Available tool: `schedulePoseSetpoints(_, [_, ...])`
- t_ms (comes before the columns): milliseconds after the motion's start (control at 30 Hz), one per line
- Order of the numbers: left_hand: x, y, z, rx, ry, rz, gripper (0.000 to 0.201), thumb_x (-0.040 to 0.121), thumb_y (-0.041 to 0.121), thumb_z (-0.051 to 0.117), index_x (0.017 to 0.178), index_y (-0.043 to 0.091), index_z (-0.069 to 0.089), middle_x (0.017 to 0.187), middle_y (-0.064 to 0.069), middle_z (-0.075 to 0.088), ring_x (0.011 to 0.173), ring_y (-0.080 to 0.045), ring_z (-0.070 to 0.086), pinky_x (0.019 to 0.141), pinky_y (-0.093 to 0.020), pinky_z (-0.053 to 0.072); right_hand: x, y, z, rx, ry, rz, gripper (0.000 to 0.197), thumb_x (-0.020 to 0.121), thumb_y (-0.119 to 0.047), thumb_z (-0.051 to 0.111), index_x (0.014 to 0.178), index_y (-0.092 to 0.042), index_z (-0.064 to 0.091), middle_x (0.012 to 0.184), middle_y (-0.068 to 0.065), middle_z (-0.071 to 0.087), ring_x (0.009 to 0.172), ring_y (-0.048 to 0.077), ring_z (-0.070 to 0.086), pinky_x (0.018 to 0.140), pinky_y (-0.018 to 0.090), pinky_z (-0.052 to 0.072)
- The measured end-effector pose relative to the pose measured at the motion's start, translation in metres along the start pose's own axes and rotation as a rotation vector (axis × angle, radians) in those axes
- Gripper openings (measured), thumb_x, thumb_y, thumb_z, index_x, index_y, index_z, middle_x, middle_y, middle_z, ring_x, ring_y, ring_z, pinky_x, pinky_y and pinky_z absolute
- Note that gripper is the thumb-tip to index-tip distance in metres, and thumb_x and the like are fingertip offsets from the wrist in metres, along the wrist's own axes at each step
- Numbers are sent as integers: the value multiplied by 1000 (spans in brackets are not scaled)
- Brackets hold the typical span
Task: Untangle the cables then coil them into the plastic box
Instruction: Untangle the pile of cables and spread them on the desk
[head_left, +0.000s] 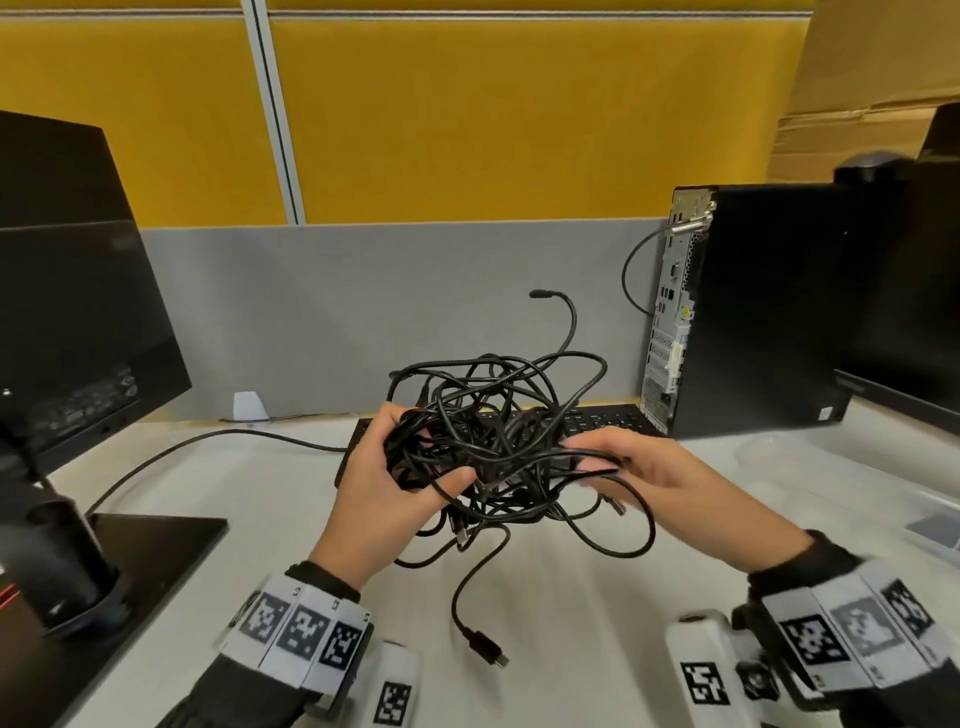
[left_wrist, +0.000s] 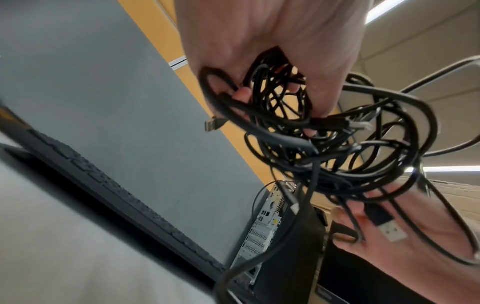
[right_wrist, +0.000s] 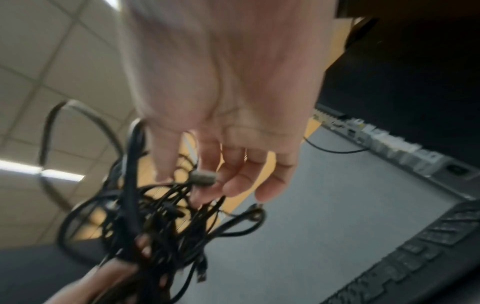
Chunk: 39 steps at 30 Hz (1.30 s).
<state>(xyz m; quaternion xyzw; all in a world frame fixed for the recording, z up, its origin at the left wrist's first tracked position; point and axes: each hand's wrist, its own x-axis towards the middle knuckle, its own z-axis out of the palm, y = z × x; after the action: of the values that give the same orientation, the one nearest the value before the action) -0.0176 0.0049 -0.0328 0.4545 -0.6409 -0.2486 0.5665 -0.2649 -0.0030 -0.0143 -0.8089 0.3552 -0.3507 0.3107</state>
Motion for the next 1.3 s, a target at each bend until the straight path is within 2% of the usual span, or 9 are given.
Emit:
schedulePoseSetpoints(233, [1, 10, 0, -49, -91, -178, 32, 72, 10, 75, 93, 25, 57, 85, 8, 68, 69, 8, 61, 54, -10, 43, 8, -13, 10, 237, 133, -126, 25, 92, -19, 43, 99, -17, 66, 56, -1, 48, 53, 6, 45, 56, 12, 41])
schedulePoseSetpoints(400, [-1, 12, 4, -79, -148, -304, 30, 73, 9, 73, 97, 22, 60, 86, 4, 70, 69, 1, 65, 52, -13, 47, 12, -17, 12, 448, 108, -28, 19, 89, -14, 50, 97, -9, 67, 57, -1, 52, 51, 11, 47, 48, 17, 42])
schedulePoseSetpoints(500, [-1, 9, 5, -100, -145, -380, 33, 72, 13, 76, 101, 14, 63, 93, -5, 72, 86, -21, 69, 75, -37, 57, 16, -15, 18, 543, 39, -20, 15, 90, -15, 55, 97, -13, 68, 57, -5, 48, 51, 10, 37, 50, 20, 40])
schedulePoseSetpoints(700, [-1, 6, 9, -227, -104, -482, 28, 77, 14, 70, 103, 6, 62, 88, -12, 72, 67, -17, 69, 48, -21, 52, 23, -9, 13, 839, 189, 162, 34, 91, -41, 49, 104, -17, 71, 81, 0, 56, 75, 13, 54, 67, 25, 47])
schedulePoseSetpoints(800, [0, 5, 9, -313, -25, -517, 24, 80, 11, 67, 102, 2, 61, 80, -12, 68, 53, -11, 65, 41, -17, 45, 19, -15, 1, 477, 588, 36, 37, 85, -55, 50, 95, -22, 62, 87, -17, 58, 84, 4, 54, 76, 27, 42])
schedulePoseSetpoints(900, [1, 0, 13, -340, 24, -500, 28, 80, 15, 69, 104, 4, 61, 92, -19, 70, 66, -20, 67, 50, -26, 47, 15, -31, 10, -243, 553, -209, 28, 81, -55, 52, 87, -27, 56, 90, -11, 50, 86, 6, 44, 77, 16, 35])
schedulePoseSetpoints(1000, [1, -1, 17, -349, 72, -492, 30, 79, 24, 71, 105, 12, 62, 99, -14, 71, 79, -25, 68, 60, -32, 46, 21, -33, 30, -803, 526, -307, 24, 87, -46, 50, 82, -23, 56, 81, -9, 48, 78, 11, 42, 68, 27, 40])
schedulePoseSetpoints(1167, [3, 1, 17, -432, 154, -534, 28, 81, 27, 69, 101, 11, 58, 76, -4, 65, 49, -10, 54, 36, -15, 28, 32, -30, 30, -365, 529, -326, 18, 92, -25, 56, 80, -13, 56, 74, -7, 54, 67, 9, 48, 60, 19, 38])
schedulePoseSetpoints(1300, [3, -2, 21, -433, 186, -513, 42, 78, 30, 71, 111, 9, 57, 84, -8, 64, 66, -22, 54, 44, -22, 25, 47, -22, 37, -363, 389, -150, 22, 88, -31, 63, 106, -20, 56, 97, -14, 50, 75, -3, 49, 70, 6, 37])
